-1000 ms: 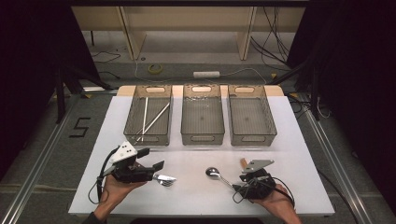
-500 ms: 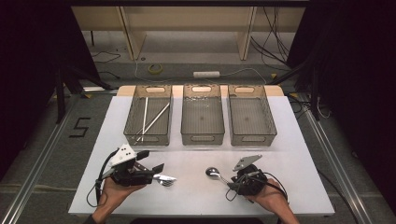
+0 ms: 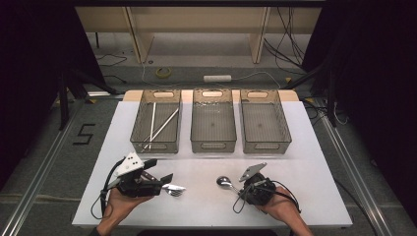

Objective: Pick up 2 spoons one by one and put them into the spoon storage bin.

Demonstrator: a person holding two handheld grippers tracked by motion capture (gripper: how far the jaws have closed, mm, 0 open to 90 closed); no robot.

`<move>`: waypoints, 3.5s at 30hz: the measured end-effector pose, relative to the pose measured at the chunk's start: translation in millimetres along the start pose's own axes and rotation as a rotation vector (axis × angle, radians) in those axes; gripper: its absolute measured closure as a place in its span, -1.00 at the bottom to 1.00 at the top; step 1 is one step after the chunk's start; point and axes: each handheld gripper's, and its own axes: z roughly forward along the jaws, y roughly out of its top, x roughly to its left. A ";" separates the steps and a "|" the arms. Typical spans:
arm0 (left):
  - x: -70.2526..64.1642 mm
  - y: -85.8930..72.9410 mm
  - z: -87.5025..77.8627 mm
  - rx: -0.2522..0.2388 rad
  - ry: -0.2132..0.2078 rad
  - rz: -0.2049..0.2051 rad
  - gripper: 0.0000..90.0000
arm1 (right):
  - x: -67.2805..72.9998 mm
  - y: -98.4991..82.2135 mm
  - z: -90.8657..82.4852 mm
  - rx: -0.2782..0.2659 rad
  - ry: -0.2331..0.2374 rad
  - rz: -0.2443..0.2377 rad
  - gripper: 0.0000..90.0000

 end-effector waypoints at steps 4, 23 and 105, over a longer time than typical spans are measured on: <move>-0.4 0.2 0.3 0.000 -0.001 0.004 -0.56 | 0.6 1.0 -0.1 0.007 -0.003 -0.006 0.88; -1.8 0.2 2.0 0.015 0.000 0.023 -0.56 | 0.8 1.8 -0.5 0.004 0.031 -0.005 0.93; 4.6 0.8 -4.9 -0.055 0.010 -0.033 -0.57 | -61.7 156.6 -27.8 -0.332 -0.028 0.136 1.00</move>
